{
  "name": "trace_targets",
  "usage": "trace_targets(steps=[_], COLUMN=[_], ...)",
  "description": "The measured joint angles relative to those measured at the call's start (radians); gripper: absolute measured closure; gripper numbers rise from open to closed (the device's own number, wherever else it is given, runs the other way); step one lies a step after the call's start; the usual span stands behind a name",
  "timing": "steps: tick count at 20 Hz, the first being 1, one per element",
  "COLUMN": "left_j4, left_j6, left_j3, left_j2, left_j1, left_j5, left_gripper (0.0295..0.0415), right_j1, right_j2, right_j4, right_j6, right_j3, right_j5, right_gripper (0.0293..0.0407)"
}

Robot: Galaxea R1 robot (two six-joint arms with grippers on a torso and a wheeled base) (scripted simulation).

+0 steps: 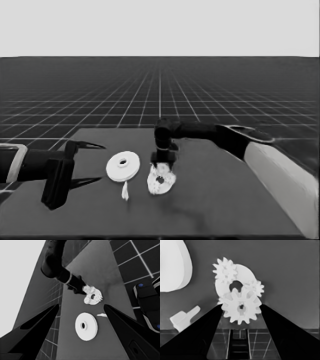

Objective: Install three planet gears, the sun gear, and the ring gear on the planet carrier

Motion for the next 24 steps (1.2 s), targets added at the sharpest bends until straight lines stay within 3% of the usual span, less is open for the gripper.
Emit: trace_targets(steps=[4, 6, 9, 24], left_j4=[0.0, 0.0, 0.0, 0.0], left_j6=[0.0, 0.0, 0.0, 0.0], left_j3=[0.0, 0.0, 0.0, 0.0], left_j2=[0.0, 0.0, 0.0, 0.0], left_j1=[0.0, 0.0, 0.0, 0.0], left_j5=[0.0, 0.0, 0.0, 0.0], left_gripper=[0.0326, 0.0326, 0.0326, 0.0326], right_j1=[-0.001, -0.081, -0.116, -0.133], right_j2=[0.05, 0.065, 0.073, 0.075], right_j4=[0.002, -0.075, -0.106, -0.113], right_j6=[-0.03, -0.059, -0.075, 0.01], right_j3=[-0.081, -0.128, -0.157, -0.165], right_j5=[0.004, 0.027, 0.04, 0.043], right_gripper=[0.039, 0.039, 0.039, 0.039])
